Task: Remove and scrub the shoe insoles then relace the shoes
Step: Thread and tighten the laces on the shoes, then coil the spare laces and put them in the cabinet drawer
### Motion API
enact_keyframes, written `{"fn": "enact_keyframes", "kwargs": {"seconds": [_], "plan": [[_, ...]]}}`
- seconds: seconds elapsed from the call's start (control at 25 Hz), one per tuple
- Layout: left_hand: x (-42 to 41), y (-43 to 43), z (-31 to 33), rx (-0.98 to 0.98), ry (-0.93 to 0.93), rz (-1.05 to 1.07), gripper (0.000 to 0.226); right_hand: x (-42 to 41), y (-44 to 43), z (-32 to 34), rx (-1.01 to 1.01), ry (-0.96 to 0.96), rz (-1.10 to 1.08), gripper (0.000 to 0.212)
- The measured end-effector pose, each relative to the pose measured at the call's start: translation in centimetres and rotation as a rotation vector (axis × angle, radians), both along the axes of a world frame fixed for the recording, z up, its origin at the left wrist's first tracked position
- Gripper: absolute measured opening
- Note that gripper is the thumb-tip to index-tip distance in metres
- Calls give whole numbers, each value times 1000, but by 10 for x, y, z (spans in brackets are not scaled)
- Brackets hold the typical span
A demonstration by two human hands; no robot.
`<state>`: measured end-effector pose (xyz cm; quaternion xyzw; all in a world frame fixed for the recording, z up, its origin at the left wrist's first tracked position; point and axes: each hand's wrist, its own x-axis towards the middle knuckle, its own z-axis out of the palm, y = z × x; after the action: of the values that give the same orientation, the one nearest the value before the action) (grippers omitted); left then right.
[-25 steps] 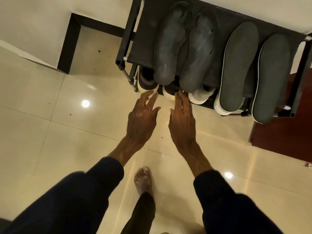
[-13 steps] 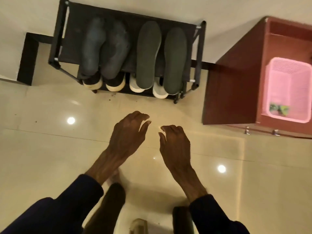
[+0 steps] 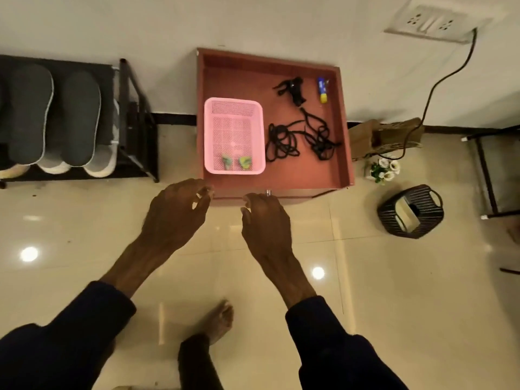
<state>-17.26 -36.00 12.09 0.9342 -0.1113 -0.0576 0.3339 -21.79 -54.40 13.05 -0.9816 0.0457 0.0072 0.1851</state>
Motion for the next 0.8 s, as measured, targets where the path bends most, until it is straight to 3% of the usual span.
{"fn": "enact_keyframes", "kwargs": {"seconds": [0.28, 0.8], "plan": [[44, -100, 3, -29, 22, -67, 19, 38, -107, 0, 40, 3, -106, 23], [144, -210, -34, -53, 236, -69, 22, 168, -227, -92, -28, 41, -148, 23]]}}
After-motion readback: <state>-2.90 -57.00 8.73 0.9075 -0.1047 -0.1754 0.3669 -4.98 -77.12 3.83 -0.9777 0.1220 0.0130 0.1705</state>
